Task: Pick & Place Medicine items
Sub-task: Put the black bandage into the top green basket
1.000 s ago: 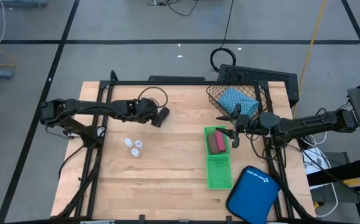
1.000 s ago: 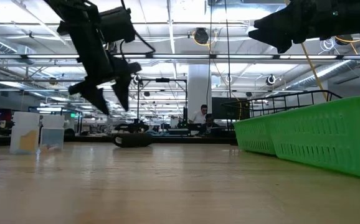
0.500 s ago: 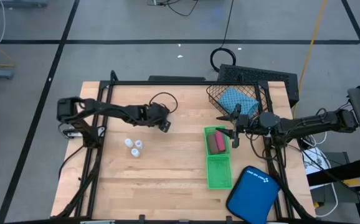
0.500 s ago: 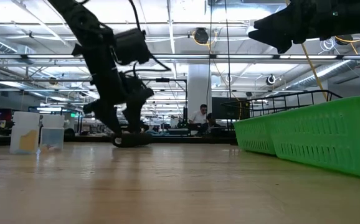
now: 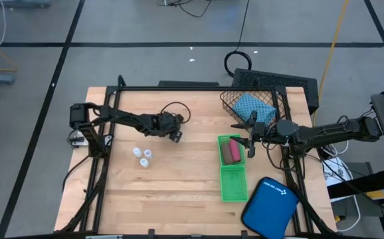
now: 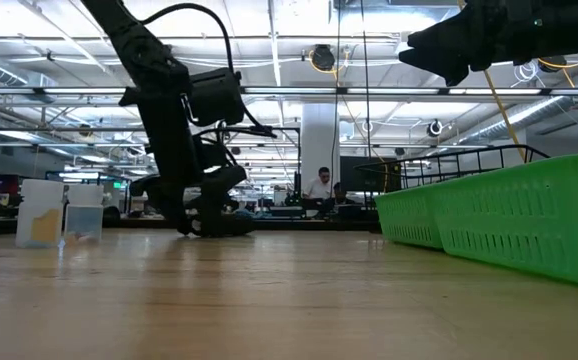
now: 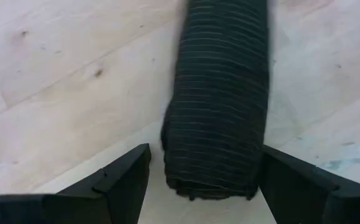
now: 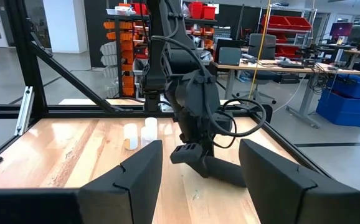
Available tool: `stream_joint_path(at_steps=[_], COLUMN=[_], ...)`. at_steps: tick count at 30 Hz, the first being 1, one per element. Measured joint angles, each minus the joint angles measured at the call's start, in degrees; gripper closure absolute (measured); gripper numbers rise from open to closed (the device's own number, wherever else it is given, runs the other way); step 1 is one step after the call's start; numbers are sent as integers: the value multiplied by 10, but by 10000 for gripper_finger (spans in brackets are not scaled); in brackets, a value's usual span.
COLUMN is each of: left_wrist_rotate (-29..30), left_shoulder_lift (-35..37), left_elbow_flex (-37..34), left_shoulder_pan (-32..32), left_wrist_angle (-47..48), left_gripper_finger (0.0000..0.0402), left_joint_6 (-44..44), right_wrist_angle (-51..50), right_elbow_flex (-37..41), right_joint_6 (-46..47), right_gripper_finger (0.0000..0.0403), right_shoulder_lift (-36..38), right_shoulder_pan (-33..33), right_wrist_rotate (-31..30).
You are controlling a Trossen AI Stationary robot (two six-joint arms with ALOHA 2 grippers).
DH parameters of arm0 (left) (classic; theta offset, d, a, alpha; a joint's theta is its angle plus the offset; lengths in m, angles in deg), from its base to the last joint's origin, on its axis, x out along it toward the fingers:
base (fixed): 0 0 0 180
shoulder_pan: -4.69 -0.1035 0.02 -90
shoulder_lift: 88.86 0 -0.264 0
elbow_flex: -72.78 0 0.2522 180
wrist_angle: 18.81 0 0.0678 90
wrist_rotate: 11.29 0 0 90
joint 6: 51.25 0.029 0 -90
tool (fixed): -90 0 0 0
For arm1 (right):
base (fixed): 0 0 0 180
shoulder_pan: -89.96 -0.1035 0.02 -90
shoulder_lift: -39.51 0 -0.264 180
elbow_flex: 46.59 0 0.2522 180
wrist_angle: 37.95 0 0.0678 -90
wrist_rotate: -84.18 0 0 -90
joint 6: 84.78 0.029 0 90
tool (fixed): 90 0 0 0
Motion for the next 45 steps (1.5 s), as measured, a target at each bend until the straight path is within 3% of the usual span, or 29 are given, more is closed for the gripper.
stream_joint_path(at_steps=[7, 19, 22, 28, 37, 45], left_wrist_rotate=[27, 21, 4, 0, -77, -195], left_shoulder_lift=[0, 0, 0, 0, 24, 51], left_elbow_flex=[-2, -2, -2, -2, -2, -1], left_shoulder_pan=[-2, -2, -2, -6, -3, 51], left_wrist_angle=[-24, -39, -39, -40, -104, -208], left_gripper_finger=[119, 121, 139, 217, 292, 297], left_joint_6=[13, 33, 35, 56, 153, 264], right_wrist_angle=[0, 0, 0, 0, 6, 116], right_elbow_flex=[0, 0, 0, 0, 0, 0], right_joint_6=[0, 0, 0, -6, -11, -9], right_gripper_finger=[202, 202, 202, 202, 202, 202], right_shoulder_lift=[0, 0, 0, 0, -9, -108], right_shoulder_pan=[0, 0, 0, 0, 0, 0], right_wrist_rotate=[0, 0, 0, 0, -2, -20])
